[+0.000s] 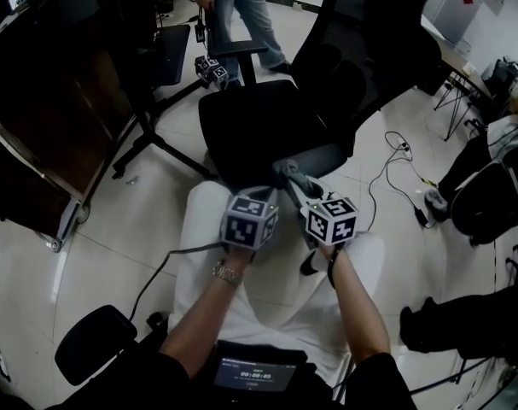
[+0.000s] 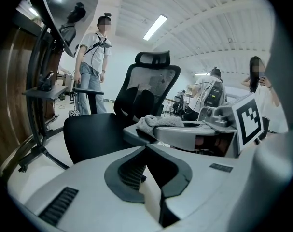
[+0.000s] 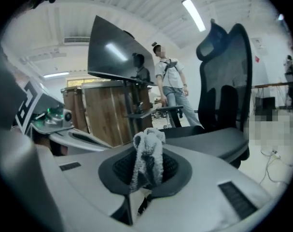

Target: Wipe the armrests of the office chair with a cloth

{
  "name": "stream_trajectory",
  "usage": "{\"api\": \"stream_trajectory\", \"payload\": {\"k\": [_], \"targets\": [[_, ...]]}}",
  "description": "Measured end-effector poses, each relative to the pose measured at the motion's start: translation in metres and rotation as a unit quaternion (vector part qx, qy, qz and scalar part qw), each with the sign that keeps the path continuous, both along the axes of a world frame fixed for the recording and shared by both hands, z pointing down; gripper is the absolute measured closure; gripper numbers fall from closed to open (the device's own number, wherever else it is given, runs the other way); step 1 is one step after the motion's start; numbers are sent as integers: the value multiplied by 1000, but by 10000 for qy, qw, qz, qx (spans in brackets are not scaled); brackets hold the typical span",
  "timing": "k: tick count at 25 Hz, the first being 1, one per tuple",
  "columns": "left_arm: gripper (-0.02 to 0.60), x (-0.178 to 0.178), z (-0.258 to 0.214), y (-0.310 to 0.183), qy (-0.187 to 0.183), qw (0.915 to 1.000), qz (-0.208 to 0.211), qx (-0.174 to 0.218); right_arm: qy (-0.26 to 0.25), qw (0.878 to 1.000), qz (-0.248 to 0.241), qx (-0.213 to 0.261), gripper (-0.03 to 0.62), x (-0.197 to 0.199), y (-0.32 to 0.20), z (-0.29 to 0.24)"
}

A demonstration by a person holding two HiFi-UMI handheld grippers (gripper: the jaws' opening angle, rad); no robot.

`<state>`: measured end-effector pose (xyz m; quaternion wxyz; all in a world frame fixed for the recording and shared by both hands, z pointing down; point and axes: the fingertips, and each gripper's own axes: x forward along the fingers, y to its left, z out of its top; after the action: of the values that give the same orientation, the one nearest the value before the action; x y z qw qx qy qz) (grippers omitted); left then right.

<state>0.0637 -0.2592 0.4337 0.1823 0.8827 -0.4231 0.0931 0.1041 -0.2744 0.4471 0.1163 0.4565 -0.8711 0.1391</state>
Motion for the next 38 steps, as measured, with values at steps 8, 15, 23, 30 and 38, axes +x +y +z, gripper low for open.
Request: {"api": "stream_trajectory", "payload": {"k": [8,15,23,30,38], "targets": [[580,-2,-3,2,-61,10000,29,45,1063,9790,1714,-288,549,143,-105,-28],[580,-9,1,4,-140,9999,-12,2,1927,9536,2010,-1142,549,173,-127,21],[580,-16,5,1,-136,9999,-26,-84,2293,9616,949,-1172,549,79,-117,17],[580,-23,4,4,-101,9999,-77,-63,2021,9690,-991,-1019,549,-48,-47,15],[580,-37,-4,8,-17,9998,-203,-45,1004,9899,-604,-795,551,-61,9,19]]}}
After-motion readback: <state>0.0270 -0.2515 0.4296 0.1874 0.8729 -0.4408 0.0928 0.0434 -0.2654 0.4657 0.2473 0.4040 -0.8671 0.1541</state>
